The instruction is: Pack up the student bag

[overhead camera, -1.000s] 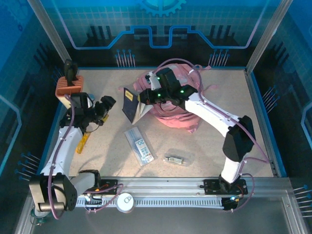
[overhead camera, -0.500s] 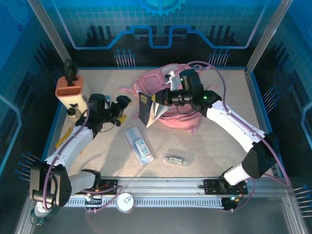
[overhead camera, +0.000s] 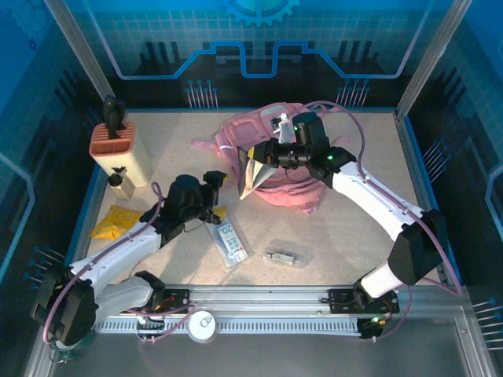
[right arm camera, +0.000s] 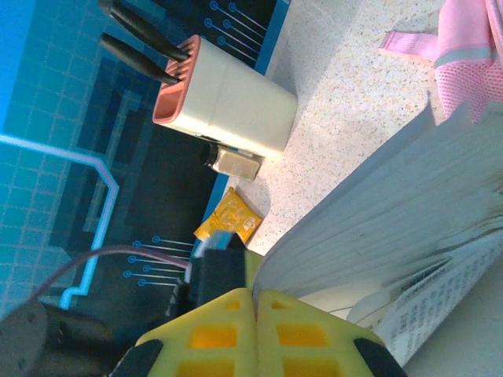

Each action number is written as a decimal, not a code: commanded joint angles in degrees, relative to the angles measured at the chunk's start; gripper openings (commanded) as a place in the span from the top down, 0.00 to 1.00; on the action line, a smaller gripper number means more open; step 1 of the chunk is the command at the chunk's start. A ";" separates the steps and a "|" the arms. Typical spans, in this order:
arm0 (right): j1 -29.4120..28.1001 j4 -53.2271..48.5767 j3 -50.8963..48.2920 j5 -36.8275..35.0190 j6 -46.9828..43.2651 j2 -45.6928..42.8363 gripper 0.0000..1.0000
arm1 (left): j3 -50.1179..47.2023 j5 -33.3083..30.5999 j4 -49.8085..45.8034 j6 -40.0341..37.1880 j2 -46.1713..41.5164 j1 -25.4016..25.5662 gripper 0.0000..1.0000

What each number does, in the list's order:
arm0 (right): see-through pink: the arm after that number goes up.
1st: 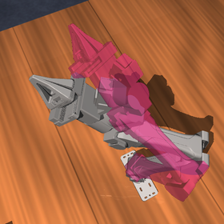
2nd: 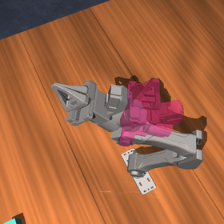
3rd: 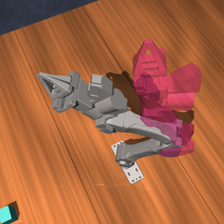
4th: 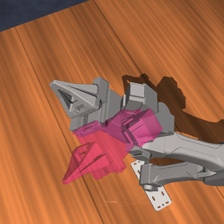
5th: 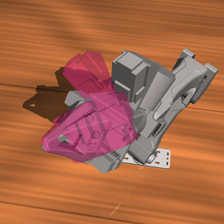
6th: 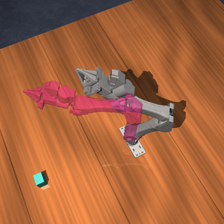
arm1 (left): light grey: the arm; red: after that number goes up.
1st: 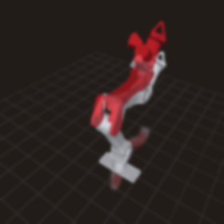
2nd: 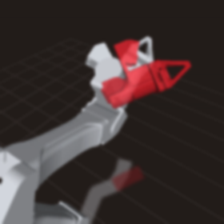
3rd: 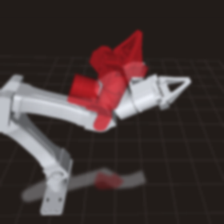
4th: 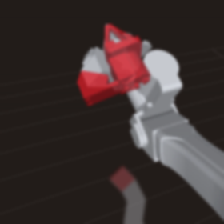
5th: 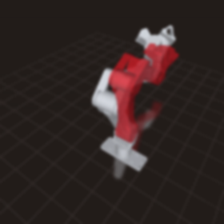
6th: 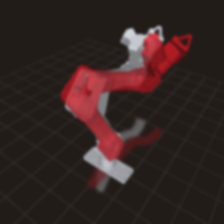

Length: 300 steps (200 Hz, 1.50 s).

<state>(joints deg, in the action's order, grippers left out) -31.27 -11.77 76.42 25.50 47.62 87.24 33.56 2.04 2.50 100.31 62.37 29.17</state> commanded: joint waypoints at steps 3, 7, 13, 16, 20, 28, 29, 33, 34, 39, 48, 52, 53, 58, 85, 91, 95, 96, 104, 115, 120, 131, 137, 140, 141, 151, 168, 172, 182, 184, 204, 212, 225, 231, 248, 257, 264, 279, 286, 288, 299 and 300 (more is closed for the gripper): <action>-0.08 4.84 -1.07 -0.28 1.85 -0.68 1.00 | 0.47 -8.32 5.60 9.75 2.59 2.74 0.01; -0.19 5.05 -1.22 -0.27 2.04 -0.80 1.00 | 0.61 -8.76 6.35 10.29 3.04 3.08 0.01; -0.39 5.26 -1.59 -0.23 2.30 -0.94 1.00 | 0.52 -9.59 7.72 11.30 3.74 3.54 0.01; -0.43 5.31 -1.74 -0.19 2.44 -1.13 1.00 | 0.42 -10.31 8.78 11.60 4.08 3.78 0.01; -0.53 5.42 -1.99 -0.27 2.67 -1.31 1.00 | 0.37 -11.22 10.26 11.67 4.40 4.07 0.02; -0.75 6.24 -2.76 -0.21 3.60 -1.73 1.00 | 0.68 -12.33 10.99 12.00 5.12 4.35 0.02; -0.78 6.41 -2.90 -0.15 3.74 -1.81 1.00 | 0.74 -12.37 10.97 12.23 5.17 4.38 0.02; -0.89 7.09 -3.40 0.07 4.49 -1.97 1.00 | 0.95 -12.60 10.91 12.89 5.44 4.37 0.02; -0.90 7.28 -3.57 0.21 4.72 -2.07 1.00 | 0.96 -12.73 11.02 13.07 5.46 4.39 0.03; -0.90 8.18 -4.25 0.44 5.58 -2.36 1.00 | 0.90 -13.59 12.07 13.63 5.86 4.36 0.06; -0.98 9.13 -5.28 0.69 6.70 -3.01 1.00 | 0.38 -15.58 13.83 13.83 6.10 4.34 0.11; -1.07 9.35 -5.59 0.62 6.90 -3.27 1.00 | 0.44 -16.34 13.88 14.02 6.07 4.39 0.12; -1.07 9.37 -5.63 0.52 6.93 -3.38 1.00 | 0.45 -16.53 13.86 13.98 6.04 4.35 0.13; -1.20 9.48 -6.10 0.38 7.24 -3.75 1.00 | 0.65 -17.39 14.12 13.63 6.01 4.40 0.15; -1.52 10.01 -8.09 0.03 8.46 -5.36 1.00 | 2.64 -19.20 14.13 11.91 6.19 4.37 0.31; -1.52 9.87 -8.37 -0.15 8.54 -5.66 1.00 | 2.65 -19.57 14.91 11.69 6.24 4.35 0.35; -1.50 9.72 -8.50 -0.38 8.48 -5.84 1.00 | 2.65 -19.73 15.39 11.44 6.27 4.36 0.38; -1.51 9.65 -8.58 -0.42 8.47 -5.93 1.00 | 2.65 -19.77 15.54 11.37 6.27 4.34 0.38; -1.45 9.41 -8.88 -0.95 8.35 -6.30 1.00 | 2.56 -19.97 15.97 11.22 6.22 4.37 0.42; -1.42 9.21 -9.14 -1.27 8.23 -6.74 1.00 | 2.51 -19.94 16.19 11.12 6.03 4.36 0.49; -1.41 9.22 -9.18 -1.34 8.11 -6.76 1.00 | 2.45 -20.23 16.42 10.82 5.95 4.32 0.51; -1.38 8.87 -9.17 -1.41 8.18 -6.88 1.00 | 2.71 -20.27 16.38 10.27 5.78 4.38 0.59; -1.45 8.79 -9.23 -1.41 8.14 -6.87 1.00 | 2.79 -20.32 16.56 10.04 5.68 4.32 0.63; -1.43 8.78 -9.27 -1.48 8.03 -6.86 1.00 | 2.83 -20.31 16.74 9.80 5.62 4.30 0.65; -1.43 8.74 -9.27 -1.45 8.03 -6.84 1.00 | 2.87 -20.28 16.79 9.67 5.59 4.31 0.65; -1.40 8.44 -9.40 -1.81 7.95 -6.99 1.00 | 3.14 -20.53 17.04 8.65 5.42 4.32 0.71; -1.28 8.24 -9.71 -1.95 8.03 -6.99 1.00 | 3.78 -20.83 17.05 7.02 4.97 4.29 0.80; -1.34 8.11 -9.75 -2.02 8.02 -7.00 1.00 | 3.93 -20.86 17.04 6.65 4.86 4.24 0.81; -1.27 7.81 -9.97 -2.31 7.80 -7.28 1.00 | 4.30 -20.94 17.12 5.51 4.62 4.06 0.85; -1.21 7.66 -9.97 -2.36 7.72 -7.40 1.00 | 4.42 -20.94 17.06 4.59 4.61 4.05 0.86; -0.99 5.84 -10.23 -2.82 6.79 -7.97 0.98 | 5.70 -20.56 17.14 1.71 4.27 3.54 0.92; -0.82 4.96 -10.33 -2.88 6.24 -8.35 0.91 | 6.65 -19.98 16.89 0.06 4.25 3.22 0.94; -0.36 2.43 -10.50 -3.28 5.39 -9.37 0.75 | 9.13 -18.16 15.76 -3.41 4.50 2.46 0.97; -0.06 1.31 -10.81 -3.63 5.03 -10.18 0.67 | 10.50 -17.18 15.27 -5.16 4.65 2.13 0.99; 1.47 -0.66 -12.11 -3.88 4.85 -13.05 0.47 | 14.56 -13.37 14.31 -10.74 5.59 0.96 1.00; 2.75 -2.19 -12.46 -3.56 4.47 -14.72 0.37 | 16.90 -11.16 13.79 -13.76 6.43 0.63 1.00; 3.96 -3.43 -12.34 -2.55 4.20 -15.31 0.30 | 18.98 -9.07 13.12 -15.71 7.17 0.30 1.00; 6.80 -5.74 -11.55 0.12 3.62 -16.29 0.18 | 22.65 -5.59 13.03 -19.56 8.59 0.20 1.00; 8.03 -5.70 -11.39 2.17 3.54 -16.63 0.13 | 24.40 -3.99 13.03 -21.20 9.41 0.19 1.00; 8.41 -5.58 -11.34 2.82 3.60 -16.70 0.11 | 24.90 -3.50 13.01 -21.63 9.63 0.19 1.00; 10.71 -5.00 -10.93 6.96 4.96 -16.56 0.05 | 27.10 -1.05 13.28 -23.11 10.92 0.17 1.00; 10.93 -4.97 -10.89 7.34 5.04 -16.57 0.04 | 27.26 -0.89 13.34 -23.26 10.97 0.13 1.00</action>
<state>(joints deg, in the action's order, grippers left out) -24.43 -14.22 64.53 24.91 52.40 71.50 55.42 -7.35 13.87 85.47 71.22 29.45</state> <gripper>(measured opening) 0.911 0.123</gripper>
